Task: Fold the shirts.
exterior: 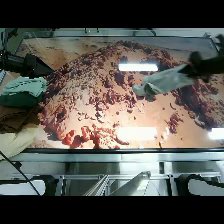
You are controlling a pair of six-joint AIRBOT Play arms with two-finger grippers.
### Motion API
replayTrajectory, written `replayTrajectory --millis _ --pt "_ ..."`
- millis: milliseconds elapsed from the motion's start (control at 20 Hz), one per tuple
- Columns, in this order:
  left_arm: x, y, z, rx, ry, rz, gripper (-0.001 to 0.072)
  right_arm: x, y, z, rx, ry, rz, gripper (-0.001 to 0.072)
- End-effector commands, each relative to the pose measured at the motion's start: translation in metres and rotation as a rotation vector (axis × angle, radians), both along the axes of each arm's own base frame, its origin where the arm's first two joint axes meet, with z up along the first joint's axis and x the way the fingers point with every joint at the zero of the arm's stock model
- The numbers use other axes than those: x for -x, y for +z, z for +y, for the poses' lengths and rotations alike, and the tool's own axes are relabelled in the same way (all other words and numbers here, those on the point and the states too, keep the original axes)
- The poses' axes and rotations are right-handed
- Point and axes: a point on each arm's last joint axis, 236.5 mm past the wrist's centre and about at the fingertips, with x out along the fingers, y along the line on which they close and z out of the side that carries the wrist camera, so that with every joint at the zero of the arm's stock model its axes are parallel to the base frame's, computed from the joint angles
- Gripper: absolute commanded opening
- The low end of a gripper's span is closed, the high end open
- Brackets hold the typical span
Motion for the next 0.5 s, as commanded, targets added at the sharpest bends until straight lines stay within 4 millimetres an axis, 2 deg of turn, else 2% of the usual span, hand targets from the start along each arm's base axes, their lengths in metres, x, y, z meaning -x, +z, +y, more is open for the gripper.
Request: replayTrajectory --millis 0,50,150,250,350,450 --pt "0.001 0.0 -0.002 0.004 0.0 0.011 0.0293 0.041 0.009 -0.14 0.066 -0.364 0.052 0.0011" --pt "0.003 0.0 -0.005 0.004 -0.009 0.014 0.0293 0.05 0.01 -0.165 0.081 -0.412 0.044 0.0011" --pt "0.004 0.0 -0.013 0.006 -0.021 0.018 0.0293 0.081 0.001 -0.22 0.156 -0.519 0.087 0.0011" --pt "0.003 0.0 -0.027 0.008 -0.032 0.018 0.0293 0.126 -0.017 -0.27 0.269 -0.609 0.19 0.0011" --pt "0.003 0.001 -0.041 0.005 -0.057 0.009 0.0293 0.172 -0.052 -0.296 0.279 -0.68 0.313 0.0011" --pt "0.007 0.0 -0.055 0.005 -0.09 0.011 0.0293 0.218 -0.098 -0.3 0.193 -0.749 0.431 0.0011"
